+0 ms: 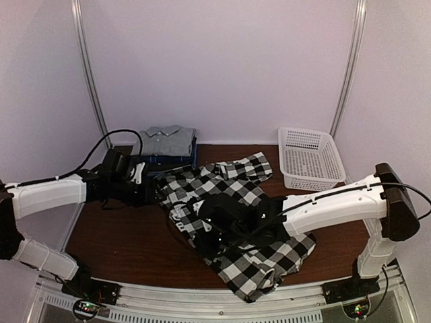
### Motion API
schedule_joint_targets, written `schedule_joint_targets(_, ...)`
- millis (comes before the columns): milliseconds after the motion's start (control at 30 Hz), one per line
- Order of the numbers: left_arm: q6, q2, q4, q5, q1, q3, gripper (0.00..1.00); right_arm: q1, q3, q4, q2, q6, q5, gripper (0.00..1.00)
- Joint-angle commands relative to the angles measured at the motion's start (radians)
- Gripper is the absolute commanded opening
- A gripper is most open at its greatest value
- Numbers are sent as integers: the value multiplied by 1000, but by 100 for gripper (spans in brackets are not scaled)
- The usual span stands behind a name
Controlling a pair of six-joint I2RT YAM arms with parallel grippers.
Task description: Fold and stack the long sleeve shirts
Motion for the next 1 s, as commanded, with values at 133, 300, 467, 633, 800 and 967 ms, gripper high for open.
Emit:
schedule_joint_targets(133,-82,-320,56,179,-25,-193,60,-155,10,331,18,32,-362,0)
schedule_joint_targets(300,-140,-404,154,242,-85,-276,68,-238,33,486,81,113,-487,0)
schedule_joint_targets(467,-158,-364,232,221,-196,-280,69,-260,134,502,167,155,-515,0)
schedule_joint_targets(633,-180,-301,274,201,-239,-260,69,-264,216,500,219,182,-496,0)
schedule_joint_targets(800,-206,-246,279,120,-255,-240,62,-263,249,500,240,200,-490,0)
schedule_joint_targets(967,-238,-253,284,30,-259,-218,53,-264,246,498,232,202,-484,0)
